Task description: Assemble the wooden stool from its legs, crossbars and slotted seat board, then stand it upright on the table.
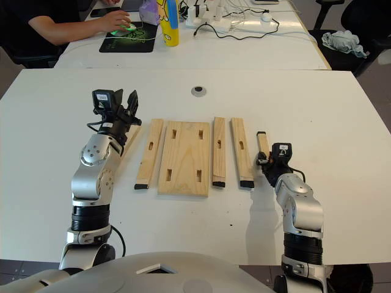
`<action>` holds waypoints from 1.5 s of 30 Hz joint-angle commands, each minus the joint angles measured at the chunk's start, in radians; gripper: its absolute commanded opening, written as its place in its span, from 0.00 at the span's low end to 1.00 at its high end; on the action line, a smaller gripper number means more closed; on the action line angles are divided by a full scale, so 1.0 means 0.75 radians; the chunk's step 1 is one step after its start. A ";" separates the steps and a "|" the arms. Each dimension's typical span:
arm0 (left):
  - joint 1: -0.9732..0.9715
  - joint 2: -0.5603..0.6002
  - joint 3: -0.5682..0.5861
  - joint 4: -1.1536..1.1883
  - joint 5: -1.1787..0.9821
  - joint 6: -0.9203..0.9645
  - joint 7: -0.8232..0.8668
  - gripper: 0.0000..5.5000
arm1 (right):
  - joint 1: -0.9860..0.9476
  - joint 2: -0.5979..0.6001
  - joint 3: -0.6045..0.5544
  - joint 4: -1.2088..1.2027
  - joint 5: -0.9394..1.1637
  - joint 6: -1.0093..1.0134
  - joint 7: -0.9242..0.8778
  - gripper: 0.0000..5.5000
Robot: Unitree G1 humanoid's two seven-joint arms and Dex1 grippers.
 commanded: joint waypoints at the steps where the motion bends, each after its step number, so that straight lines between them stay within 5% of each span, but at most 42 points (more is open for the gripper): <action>1: -0.047 -0.003 0.029 0.081 -0.012 0.070 0.021 0.35 | 0.028 0.030 -0.027 0.111 -0.018 -0.017 -0.046 0.24; 8: -0.104 -0.088 0.126 0.045 -0.416 0.249 -0.177 0.49 | -0.219 0.002 -0.020 0.015 -0.001 -0.396 0.034 0.24; 14: -0.213 -0.143 0.266 0.011 -0.913 0.583 -0.227 0.66 | -0.272 0.044 0.141 -0.048 0.159 -0.434 0.287 0.24; 19: -0.252 -0.115 0.277 0.025 -1.055 0.722 -0.206 0.76 | -0.237 0.018 0.251 -0.087 0.165 -0.454 0.407 0.24; 35: -0.231 -0.119 0.192 0.082 -1.086 0.800 -0.179 0.76 | -0.157 0.018 0.390 -0.172 0.191 -0.530 0.546 0.24; 45: -0.223 -0.129 0.199 0.085 -1.118 0.808 -0.168 0.51 | -0.147 0.004 0.395 -0.188 0.199 -0.547 0.545 0.24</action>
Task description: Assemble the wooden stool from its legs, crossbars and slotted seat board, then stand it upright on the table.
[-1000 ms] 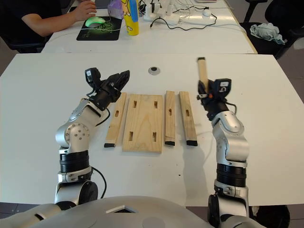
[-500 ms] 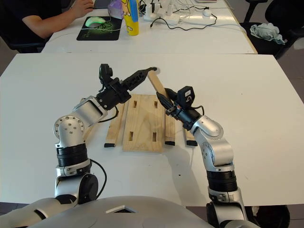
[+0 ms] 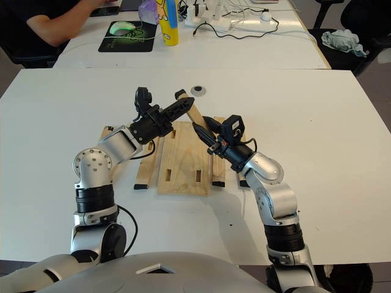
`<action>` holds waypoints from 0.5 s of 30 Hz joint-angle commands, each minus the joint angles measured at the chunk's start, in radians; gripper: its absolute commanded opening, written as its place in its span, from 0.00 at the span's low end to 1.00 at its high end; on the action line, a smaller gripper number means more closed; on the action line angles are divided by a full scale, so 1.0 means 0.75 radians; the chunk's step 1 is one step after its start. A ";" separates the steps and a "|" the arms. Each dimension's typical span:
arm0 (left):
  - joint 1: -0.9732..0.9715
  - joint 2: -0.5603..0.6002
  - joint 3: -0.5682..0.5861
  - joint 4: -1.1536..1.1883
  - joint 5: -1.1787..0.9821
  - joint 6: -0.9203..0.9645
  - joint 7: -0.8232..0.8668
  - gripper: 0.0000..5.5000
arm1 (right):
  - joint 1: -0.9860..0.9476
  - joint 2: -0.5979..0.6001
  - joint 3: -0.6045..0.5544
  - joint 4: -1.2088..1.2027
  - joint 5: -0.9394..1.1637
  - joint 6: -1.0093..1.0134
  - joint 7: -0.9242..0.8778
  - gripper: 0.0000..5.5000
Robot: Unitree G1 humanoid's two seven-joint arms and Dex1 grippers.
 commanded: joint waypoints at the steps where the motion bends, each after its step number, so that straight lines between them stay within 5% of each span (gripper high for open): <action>1: 0.004 -0.009 0.005 0.001 -0.024 0.012 0.014 0.48 | 0.007 -0.010 0.006 -0.024 0.008 -0.004 0.005 0.24; 15: 0.019 0.008 -0.001 -0.003 -0.002 -0.035 0.032 0.10 | -0.002 -0.017 0.005 0.005 -0.015 0.013 -0.037 0.24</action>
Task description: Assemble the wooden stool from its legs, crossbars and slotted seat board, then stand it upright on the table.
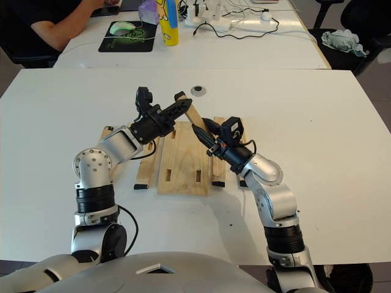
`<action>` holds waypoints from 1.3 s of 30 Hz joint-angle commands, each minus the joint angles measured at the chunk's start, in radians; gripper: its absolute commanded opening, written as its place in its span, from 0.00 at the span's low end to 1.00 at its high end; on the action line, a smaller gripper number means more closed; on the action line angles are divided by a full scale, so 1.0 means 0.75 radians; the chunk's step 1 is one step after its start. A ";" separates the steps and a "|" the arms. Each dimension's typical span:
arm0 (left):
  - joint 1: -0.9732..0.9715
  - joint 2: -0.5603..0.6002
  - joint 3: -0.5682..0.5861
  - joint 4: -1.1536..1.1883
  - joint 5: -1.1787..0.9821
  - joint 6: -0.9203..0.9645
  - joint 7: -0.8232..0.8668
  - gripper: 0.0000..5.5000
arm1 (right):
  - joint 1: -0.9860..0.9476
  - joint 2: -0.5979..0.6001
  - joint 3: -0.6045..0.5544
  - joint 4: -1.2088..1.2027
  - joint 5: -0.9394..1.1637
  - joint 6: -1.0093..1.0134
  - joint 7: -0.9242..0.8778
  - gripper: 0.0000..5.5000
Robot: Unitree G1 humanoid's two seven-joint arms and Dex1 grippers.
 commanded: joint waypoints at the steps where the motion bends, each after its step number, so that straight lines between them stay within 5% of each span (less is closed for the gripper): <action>1: 0.020 0.012 -0.003 0.001 0.033 -0.030 0.018 0.09 | -0.018 -0.013 -0.010 0.009 -0.014 0.008 -0.019 0.24; 9: 0.032 0.016 -0.021 -0.005 0.058 -0.072 0.017 0.09 | -0.014 0.001 -0.028 0.010 0.001 0.007 -0.028 0.24; 16: 0.046 0.061 -0.003 -0.056 0.136 -0.152 0.061 0.08 | 0.042 -0.056 -0.011 0.074 -0.112 -0.005 -0.066 0.42; 27: 0.496 0.112 -0.025 -0.485 0.448 -0.466 0.172 0.08 | 0.104 -0.025 -0.151 0.194 -0.157 -0.027 -0.230 0.42; 39: 0.505 0.072 -0.045 -0.323 0.553 -0.697 0.139 0.08 | 0.064 0.013 -0.148 0.231 -0.143 -0.022 -0.219 0.42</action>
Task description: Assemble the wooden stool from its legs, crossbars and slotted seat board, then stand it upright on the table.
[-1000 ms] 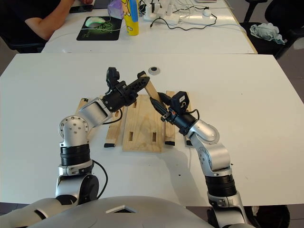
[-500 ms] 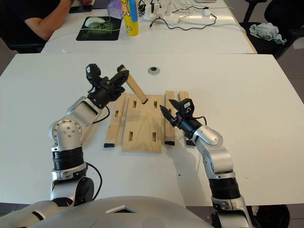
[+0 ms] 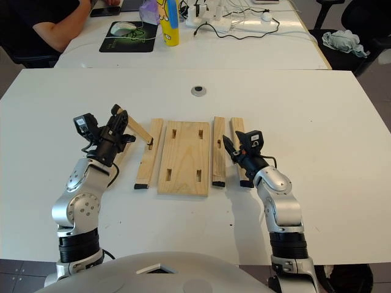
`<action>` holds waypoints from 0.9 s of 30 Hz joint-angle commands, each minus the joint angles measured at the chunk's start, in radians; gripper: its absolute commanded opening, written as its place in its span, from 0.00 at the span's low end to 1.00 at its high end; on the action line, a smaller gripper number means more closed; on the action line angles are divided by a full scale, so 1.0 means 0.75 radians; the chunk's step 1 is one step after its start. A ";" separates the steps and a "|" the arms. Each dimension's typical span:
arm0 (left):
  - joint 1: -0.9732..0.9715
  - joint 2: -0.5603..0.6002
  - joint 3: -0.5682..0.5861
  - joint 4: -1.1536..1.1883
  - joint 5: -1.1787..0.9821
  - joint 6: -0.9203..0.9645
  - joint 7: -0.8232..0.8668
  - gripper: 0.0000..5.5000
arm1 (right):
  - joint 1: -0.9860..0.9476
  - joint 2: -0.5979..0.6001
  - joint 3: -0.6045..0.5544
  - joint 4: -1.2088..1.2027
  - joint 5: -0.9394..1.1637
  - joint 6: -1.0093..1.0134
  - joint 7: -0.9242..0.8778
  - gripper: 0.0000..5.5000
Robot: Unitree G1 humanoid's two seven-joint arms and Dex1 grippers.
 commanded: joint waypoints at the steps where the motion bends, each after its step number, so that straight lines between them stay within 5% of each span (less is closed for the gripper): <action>1: -0.029 -0.018 -0.001 0.040 0.020 -0.050 -0.002 0.08 | -0.043 -0.001 0.001 0.028 0.007 0.000 0.014 0.42; 27: 0.025 -0.072 0.035 0.069 -0.019 -0.001 0.064 0.08 | -0.056 0.013 0.011 0.050 0.007 0.007 0.029 0.42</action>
